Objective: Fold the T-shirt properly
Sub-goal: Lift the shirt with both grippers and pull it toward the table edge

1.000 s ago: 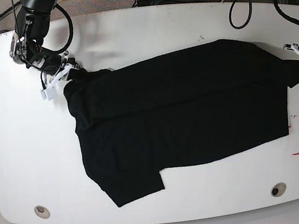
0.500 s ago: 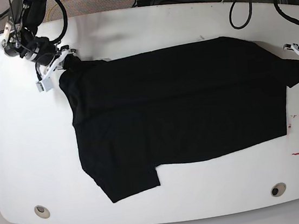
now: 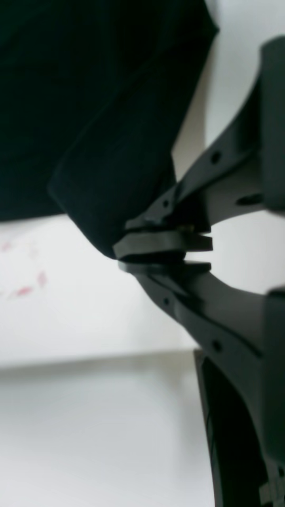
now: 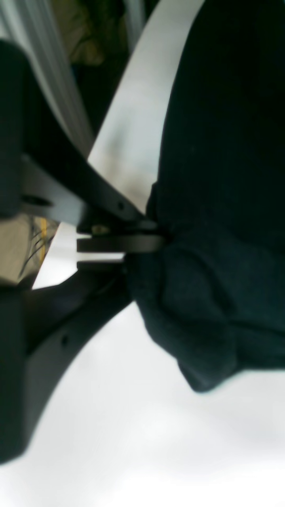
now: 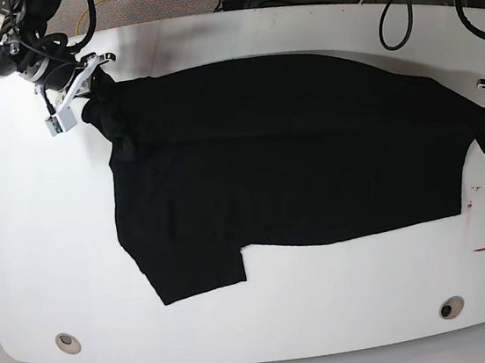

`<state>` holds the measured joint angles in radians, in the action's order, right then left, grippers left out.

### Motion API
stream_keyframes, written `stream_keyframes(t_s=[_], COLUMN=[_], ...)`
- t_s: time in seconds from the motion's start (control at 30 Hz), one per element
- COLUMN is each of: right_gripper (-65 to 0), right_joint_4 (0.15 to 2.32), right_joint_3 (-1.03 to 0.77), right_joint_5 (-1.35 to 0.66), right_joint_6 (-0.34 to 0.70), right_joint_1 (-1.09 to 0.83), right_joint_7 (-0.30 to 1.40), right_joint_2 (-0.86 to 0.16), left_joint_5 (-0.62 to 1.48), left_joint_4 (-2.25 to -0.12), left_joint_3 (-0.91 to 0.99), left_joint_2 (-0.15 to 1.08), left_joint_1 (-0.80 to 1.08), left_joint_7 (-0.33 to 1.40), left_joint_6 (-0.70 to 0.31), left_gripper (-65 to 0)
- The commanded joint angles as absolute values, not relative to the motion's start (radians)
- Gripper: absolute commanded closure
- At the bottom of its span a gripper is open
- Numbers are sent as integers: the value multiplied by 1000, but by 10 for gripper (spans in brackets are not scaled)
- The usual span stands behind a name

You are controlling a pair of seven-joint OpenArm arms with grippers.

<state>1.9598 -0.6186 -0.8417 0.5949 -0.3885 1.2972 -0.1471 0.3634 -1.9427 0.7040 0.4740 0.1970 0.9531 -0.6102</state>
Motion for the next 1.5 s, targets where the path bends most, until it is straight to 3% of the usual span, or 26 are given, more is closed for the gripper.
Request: stream_keyframes(t_s=[0.0,0.43,0.73,1.47], right_gripper=[0,0,0,0], right_joint_4=[1960,1923,1917,1598], right_joint_3=[-615,-524,-479,-449], right_joint_5=[-854,-863,-863,-862], right_joint_6=[596,596,605,668], right_joint_1=[-380,-274,-113,460], right_joint_7=[1280,1285,1285,1283], right_joint_2=[-193,-295,-348,-432], left_joint_5=[367,361,357,357], left_joint_4=[-1995,-2002,-1997,-1920], left_joint_3=[733,750,619,449], left_joint_2=[496,481,484,447], left_joint_1=[142,-147,-291,-492], left_joint_7=[937,941,941,935], left_joint_6=[-605,-604,-579,-237], left_gripper=[0,0,0,0])
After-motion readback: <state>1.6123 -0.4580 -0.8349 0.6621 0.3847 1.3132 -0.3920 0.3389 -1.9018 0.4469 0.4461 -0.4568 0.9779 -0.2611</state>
